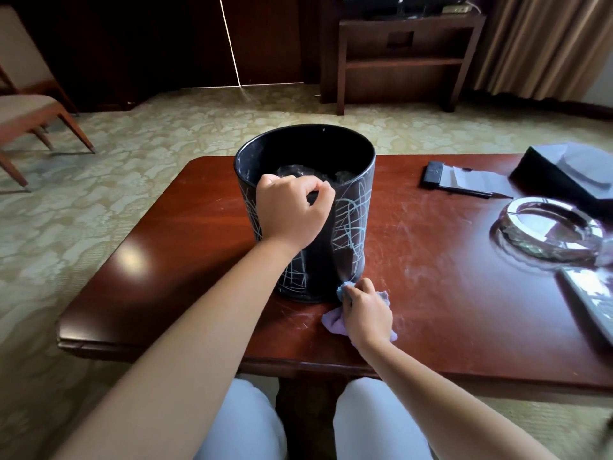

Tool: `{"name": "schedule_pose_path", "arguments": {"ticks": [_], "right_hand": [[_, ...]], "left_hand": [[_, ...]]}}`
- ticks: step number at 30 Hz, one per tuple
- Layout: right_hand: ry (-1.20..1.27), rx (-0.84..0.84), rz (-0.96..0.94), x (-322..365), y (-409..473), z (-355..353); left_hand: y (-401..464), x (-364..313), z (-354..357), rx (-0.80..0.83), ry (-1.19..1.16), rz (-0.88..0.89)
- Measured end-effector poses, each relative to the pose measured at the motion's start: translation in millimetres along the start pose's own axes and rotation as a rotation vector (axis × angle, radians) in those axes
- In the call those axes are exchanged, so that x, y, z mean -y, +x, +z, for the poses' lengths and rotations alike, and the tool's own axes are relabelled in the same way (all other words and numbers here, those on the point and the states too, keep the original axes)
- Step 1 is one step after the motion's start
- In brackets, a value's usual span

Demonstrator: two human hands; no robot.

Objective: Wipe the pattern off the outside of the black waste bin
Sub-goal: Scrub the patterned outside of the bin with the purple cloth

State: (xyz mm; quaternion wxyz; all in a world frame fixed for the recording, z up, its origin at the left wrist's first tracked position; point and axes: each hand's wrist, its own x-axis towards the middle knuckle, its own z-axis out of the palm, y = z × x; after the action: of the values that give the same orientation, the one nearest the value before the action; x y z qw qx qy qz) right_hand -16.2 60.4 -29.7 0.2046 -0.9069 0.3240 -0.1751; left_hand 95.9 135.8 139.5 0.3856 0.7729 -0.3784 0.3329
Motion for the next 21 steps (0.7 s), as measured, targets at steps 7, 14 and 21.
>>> {"name": "schedule_pose_path", "arguments": {"ticks": [7,14,21], "right_hand": [[-0.047,0.017,-0.099,20,-16,13],[-0.064,0.012,-0.193,27,-16,11],[-0.229,0.239,-0.301,25,-9,17]], "left_hand": [[1,-1,-2,0.013,0.008,-0.019],[1,-1,-2,0.029,0.007,-0.026],[0,0,-2,0.035,-0.001,-0.030]]}}
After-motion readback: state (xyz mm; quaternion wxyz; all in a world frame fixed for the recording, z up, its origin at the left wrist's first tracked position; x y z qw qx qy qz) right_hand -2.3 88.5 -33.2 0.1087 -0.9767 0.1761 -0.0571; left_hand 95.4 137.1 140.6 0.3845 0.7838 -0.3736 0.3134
